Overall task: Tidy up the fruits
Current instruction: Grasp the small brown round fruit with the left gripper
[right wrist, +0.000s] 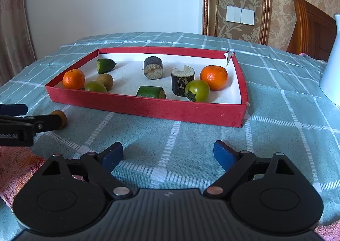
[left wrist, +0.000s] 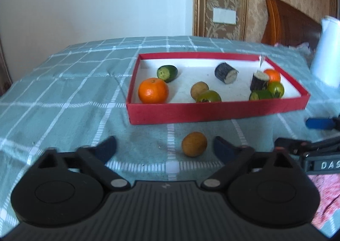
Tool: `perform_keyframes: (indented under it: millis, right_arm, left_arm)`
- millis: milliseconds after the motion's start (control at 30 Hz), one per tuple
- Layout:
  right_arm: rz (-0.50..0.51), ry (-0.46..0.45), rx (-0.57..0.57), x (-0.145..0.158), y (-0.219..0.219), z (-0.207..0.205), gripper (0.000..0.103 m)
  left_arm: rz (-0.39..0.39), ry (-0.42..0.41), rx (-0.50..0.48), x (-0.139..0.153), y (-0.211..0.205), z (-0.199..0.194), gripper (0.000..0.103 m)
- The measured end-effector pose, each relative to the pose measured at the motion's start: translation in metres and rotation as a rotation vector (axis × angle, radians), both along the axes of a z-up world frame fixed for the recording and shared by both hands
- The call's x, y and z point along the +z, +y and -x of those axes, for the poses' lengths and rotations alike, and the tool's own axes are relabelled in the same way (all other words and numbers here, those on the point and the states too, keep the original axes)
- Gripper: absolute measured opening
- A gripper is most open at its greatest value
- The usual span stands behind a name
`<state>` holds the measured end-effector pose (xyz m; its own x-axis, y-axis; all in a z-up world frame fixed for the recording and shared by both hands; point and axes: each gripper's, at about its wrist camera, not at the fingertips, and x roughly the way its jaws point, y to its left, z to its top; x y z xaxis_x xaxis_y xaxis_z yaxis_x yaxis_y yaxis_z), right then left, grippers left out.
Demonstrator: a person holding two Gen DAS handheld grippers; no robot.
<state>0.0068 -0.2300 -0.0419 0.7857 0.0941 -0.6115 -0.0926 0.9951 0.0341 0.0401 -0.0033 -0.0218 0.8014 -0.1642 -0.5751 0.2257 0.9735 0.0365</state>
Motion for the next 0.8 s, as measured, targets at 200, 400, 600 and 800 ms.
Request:
perform_keyframes:
  millis: [200,400,600,800]
  right_arm:
    - [0.002,0.0,0.001,0.0,0.001,0.0,0.093]
    - [0.003,0.0,0.001,0.0,0.001,0.0,0.093]
    - [0.003,0.0,0.001,0.0,0.001,0.0,0.094]
    - [0.003,0.0,0.001,-0.001,0.001,0.0,0.094]
  left_arm:
    - [0.001,0.013,-0.013,-0.003,-0.007,-0.005,0.068]
    - [0.01,0.008,-0.043,-0.002,-0.01,-0.002,0.039]
    - [-0.007,-0.007,-0.059,-0.002,-0.015,0.001,0.025]
    - [0.007,-0.004,-0.06,-0.002,-0.014,0.001,0.024]
